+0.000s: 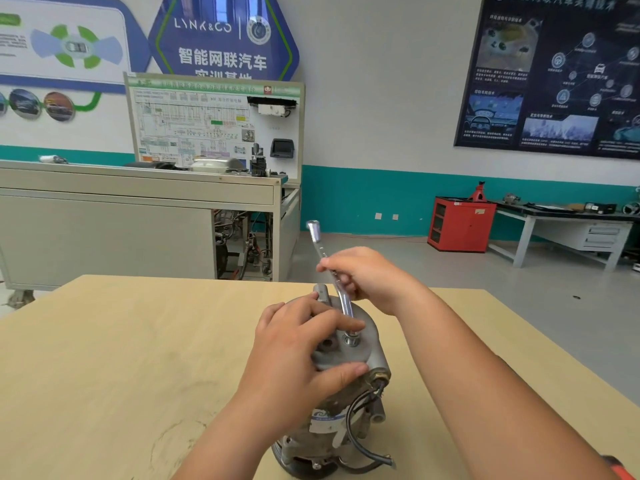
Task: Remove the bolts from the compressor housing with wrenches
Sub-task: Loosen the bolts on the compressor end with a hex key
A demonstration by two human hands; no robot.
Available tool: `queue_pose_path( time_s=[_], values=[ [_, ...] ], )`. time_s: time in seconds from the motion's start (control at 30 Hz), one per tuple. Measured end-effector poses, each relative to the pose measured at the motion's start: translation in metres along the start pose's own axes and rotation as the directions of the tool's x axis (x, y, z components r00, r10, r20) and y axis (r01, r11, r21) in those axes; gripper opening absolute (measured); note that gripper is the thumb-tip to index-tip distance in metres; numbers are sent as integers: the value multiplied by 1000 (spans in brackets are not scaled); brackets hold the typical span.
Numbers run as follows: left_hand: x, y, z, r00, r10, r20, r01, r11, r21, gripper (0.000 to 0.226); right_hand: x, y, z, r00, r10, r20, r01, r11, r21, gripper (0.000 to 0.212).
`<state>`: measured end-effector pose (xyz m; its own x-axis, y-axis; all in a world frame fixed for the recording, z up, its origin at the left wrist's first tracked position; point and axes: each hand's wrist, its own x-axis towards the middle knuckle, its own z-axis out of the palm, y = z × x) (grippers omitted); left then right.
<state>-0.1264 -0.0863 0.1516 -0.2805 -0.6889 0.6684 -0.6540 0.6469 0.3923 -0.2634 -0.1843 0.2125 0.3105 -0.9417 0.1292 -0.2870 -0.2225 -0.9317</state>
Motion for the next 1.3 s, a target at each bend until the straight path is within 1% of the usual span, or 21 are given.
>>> queue_pose_path(
  time_s=[0.03, 0.07, 0.1, 0.17, 0.23, 0.27, 0.3, 0.33, 0.4, 0.47, 0.5, 0.57, 0.6, 0.67, 0.77, 0.93, 1.03, 1.17, 1.2, 1.23, 1.3],
  values=[
    [0, 1, -1, 1000, -11, 5, 11, 1000, 14, 41, -3, 5, -3, 1000, 7, -16, -5, 987, 162, 17],
    [0, 2, -2, 1000, -23, 6, 23, 1000, 18, 49, -6, 11, -5, 999, 15, -39, -1, 945, 328, 17],
    [0, 3, -3, 999, -39, 6, 39, 999, 11, 62, -9, 18, -8, 997, 26, -66, 9, 874, 486, 17],
    [-1, 3, -3, 998, -65, 6, 65, 998, -13, 85, -17, 29, -13, 991, 64, -121, 49, 661, 749, 15],
    [-2, 2, -2, 998, -68, 3, 68, 998, -13, 93, -28, 35, -18, 983, 95, -159, 104, 424, 900, 15],
    [-2, 1, -1, 998, -69, 2, 69, 998, -6, 94, -36, 36, -21, 976, 108, -190, 141, 352, 925, 16],
    [-2, 1, -1, 997, -71, 1, 71, 997, 2, 93, -45, 36, -23, 965, 121, -234, 184, 328, 927, 15],
    [-2, 1, -1, 997, -73, 3, 73, 997, 8, 92, -55, 36, -24, 950, 127, -286, 230, 337, 913, 14],
    [-1, 0, 0, 997, -76, 6, 76, 997, 13, 90, -83, 34, -23, 916, 92, -391, 326, 401, 856, 11],
    [-1, -1, 1, 997, -75, 6, 75, 997, 10, 89, -114, 33, -16, 871, -5, -492, 428, 502, 752, 14],
    [-2, -1, 1, 997, -75, 3, 75, 997, 6, 90, -129, 34, -11, 843, -74, -533, 469, 588, 660, 20],
    [-2, -1, 2, 998, -69, -12, 69, 998, -2, 89, -155, 33, 2, 793, -209, -572, 495, 769, 405, 32],
    [-2, -1, 2, 998, -63, -21, 63, 998, -4, 86, -165, 31, 10, 781, -261, -567, 485, 826, 288, 40],
    [-2, -1, 1, 998, -45, -39, 45, 999, -4, 76, -172, 32, 22, 791, -320, -522, 452, 880, 146, 58],
    [-2, 1, 0, 999, -33, -35, 33, 999, 5, 64, -174, 38, 33, 875, -240, -421, 339, 924, 177, 77],
    [-2, 0, 0, 1000, -8, -27, 9, 1000, 26, 55, -177, 35, 45, 848, -336, -411, 379, 925, 26, 61],
    [-3, -2, 1, 1000, 9, -24, -9, 1000, 25, 45, -181, 31, 43, 835, -354, -421, 356, 931, -76, 43],
    [-3, -3, 3, 998, 24, -50, -23, 1000, 12, 42, -187, 29, 38, 850, -375, -369, 333, 927, -174, 44],
    [-3, -3, 3, 998, 26, -55, -26, 1000, 11, 43, -186, 28, 35, 856, -373, -358, 339, 928, -156, 44],
    [-3, -3, 4, 998, 26, -59, -25, 1000, 10, 45, -183, 27, 31, 863, -363, -350, 354, 931, -92, 45],
    [-3, -3, 4, 998, 17, -65, -16, 1000, 8, 49, -170, 32, 20, 864, -291, -410, 395, 897, 197, 41]
  ],
)
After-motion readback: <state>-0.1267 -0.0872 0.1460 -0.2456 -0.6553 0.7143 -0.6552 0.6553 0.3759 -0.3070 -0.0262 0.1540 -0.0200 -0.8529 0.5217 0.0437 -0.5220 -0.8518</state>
